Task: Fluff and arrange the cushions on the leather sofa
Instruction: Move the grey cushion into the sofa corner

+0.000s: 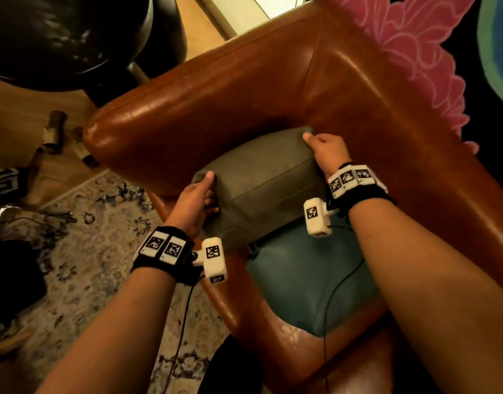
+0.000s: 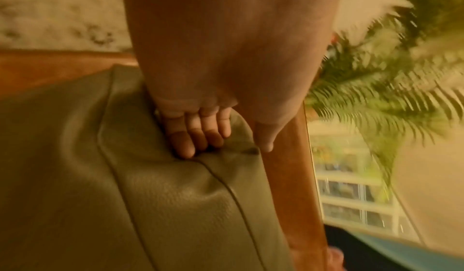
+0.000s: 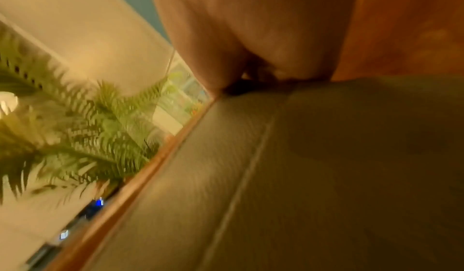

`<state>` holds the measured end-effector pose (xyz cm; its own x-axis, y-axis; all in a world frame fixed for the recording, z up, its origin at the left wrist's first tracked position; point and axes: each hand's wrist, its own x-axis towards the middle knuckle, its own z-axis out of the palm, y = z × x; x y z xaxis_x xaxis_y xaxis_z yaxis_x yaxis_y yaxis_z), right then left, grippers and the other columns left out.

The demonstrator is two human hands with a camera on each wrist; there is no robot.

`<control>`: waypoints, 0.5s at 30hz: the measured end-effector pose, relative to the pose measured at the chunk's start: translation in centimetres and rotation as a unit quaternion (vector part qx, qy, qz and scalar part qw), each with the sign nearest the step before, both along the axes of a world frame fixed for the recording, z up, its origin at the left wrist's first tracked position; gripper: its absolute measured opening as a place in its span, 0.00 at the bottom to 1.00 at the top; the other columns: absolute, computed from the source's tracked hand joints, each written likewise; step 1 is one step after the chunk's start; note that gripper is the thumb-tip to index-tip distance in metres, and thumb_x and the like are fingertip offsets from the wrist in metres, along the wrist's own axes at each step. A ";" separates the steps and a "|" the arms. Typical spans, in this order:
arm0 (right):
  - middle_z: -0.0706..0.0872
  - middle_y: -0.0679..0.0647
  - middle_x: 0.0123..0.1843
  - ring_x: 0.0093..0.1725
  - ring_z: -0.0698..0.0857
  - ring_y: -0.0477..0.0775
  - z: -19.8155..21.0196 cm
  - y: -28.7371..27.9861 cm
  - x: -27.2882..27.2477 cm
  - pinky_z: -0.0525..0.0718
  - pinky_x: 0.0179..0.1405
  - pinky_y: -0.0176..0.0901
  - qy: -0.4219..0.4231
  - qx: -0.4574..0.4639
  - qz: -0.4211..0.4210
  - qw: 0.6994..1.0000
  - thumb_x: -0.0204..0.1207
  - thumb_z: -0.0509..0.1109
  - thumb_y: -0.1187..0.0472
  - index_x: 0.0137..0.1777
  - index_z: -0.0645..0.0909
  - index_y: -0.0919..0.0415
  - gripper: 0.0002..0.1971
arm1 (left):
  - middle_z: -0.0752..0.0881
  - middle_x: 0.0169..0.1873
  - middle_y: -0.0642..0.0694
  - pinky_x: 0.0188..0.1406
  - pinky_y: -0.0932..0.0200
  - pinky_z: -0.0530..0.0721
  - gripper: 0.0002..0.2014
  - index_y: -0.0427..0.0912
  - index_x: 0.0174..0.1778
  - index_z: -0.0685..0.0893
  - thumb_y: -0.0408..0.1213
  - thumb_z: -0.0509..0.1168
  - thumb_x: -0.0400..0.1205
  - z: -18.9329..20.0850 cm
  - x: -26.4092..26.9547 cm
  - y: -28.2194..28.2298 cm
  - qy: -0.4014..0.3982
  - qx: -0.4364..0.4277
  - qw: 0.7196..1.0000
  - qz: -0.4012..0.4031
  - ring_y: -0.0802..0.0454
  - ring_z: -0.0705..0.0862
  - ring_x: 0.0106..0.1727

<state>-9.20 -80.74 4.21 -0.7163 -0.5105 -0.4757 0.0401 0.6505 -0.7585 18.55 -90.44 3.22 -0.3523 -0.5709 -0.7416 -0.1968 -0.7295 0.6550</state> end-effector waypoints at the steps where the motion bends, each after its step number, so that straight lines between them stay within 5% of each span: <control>1: 0.90 0.65 0.42 0.48 0.89 0.70 0.0 0.0 0.4 0.86 0.54 0.67 0.015 0.017 0.002 1.000 0.75 0.72 0.44 0.34 0.85 0.64 0.22 | 0.72 0.27 0.51 0.28 0.61 0.77 0.17 0.49 0.43 0.80 0.60 0.66 0.83 0.1 -0.4 -0.1 -0.025 -0.007 0.999 -0.030 0.57 0.75 0.25; 3: 0.86 0.64 0.37 0.42 0.87 0.67 1.7 0.0 1.2 0.85 0.51 0.69 0.049 0.006 0.004 0.999 0.75 0.69 0.43 0.39 0.84 0.70 0.25 | 0.86 0.38 0.41 0.45 0.53 0.87 0.32 0.46 0.56 0.85 0.72 0.68 0.73 0.1 -0.6 -0.3 -0.045 0.003 0.997 -0.065 0.45 0.89 0.41; 5: 0.79 0.58 0.33 0.35 0.79 0.56 4.4 -0.2 2.6 0.82 0.45 0.64 0.107 -0.051 0.009 0.993 0.78 0.67 0.45 0.39 0.81 0.68 0.23 | 0.90 0.59 0.38 0.63 0.42 0.86 0.43 0.51 0.69 0.83 0.78 0.69 0.65 -0.4 -0.2 -0.3 -0.017 0.047 0.997 -0.061 0.40 0.89 0.61; 8: 0.75 0.47 0.27 0.29 0.73 0.41 9.1 0.3 9.4 0.73 0.34 0.46 0.165 -0.147 0.119 0.968 0.83 0.68 0.52 0.39 0.79 0.56 0.12 | 0.87 0.67 0.51 0.64 0.48 0.81 0.33 0.58 0.74 0.78 0.72 0.62 0.77 -1.6 1.0 1.8 0.006 0.060 0.993 -0.098 0.50 0.85 0.66; 10: 0.85 0.51 0.34 0.35 0.84 0.50 9.5 0.3 14.9 0.75 0.35 0.48 0.200 -0.113 0.253 0.940 0.83 0.67 0.52 0.44 0.82 0.56 0.09 | 0.88 0.62 0.50 0.54 0.50 0.81 0.20 0.56 0.67 0.82 0.61 0.56 0.87 -2.2 0.9 2.6 -0.040 0.029 0.987 -0.153 0.49 0.85 0.59; 12: 0.90 0.57 0.47 0.47 0.87 0.64 8.0 -0.1 19.1 0.73 0.36 0.51 0.247 -0.006 0.345 0.905 0.85 0.63 0.51 0.51 0.81 0.57 0.10 | 0.91 0.49 0.46 0.49 0.52 0.84 0.17 0.52 0.60 0.84 0.54 0.52 0.91 -1.3 0.2 1.5 -0.052 0.009 0.994 -0.094 0.49 0.86 0.52; 14: 0.90 0.61 0.52 0.52 0.87 0.68 5.8 -0.5 21.4 0.75 0.39 0.54 0.202 0.043 0.373 0.904 0.86 0.61 0.53 0.53 0.81 0.58 0.10 | 0.91 0.55 0.47 0.64 0.48 0.84 0.24 0.50 0.68 0.83 0.61 0.53 0.88 -0.1 -0.3 -1.0 -0.020 -0.055 0.998 -0.035 0.51 0.88 0.59; 15: 0.89 0.64 0.53 0.54 0.87 0.69 4.1 -0.7 22.1 0.78 0.43 0.56 0.138 0.056 0.371 0.917 0.86 0.61 0.56 0.53 0.82 0.60 0.10 | 0.89 0.62 0.48 0.72 0.48 0.80 0.28 0.51 0.71 0.83 0.65 0.55 0.85 0.9 -0.8 -2.0 -0.008 -0.111 0.991 -0.068 0.53 0.86 0.65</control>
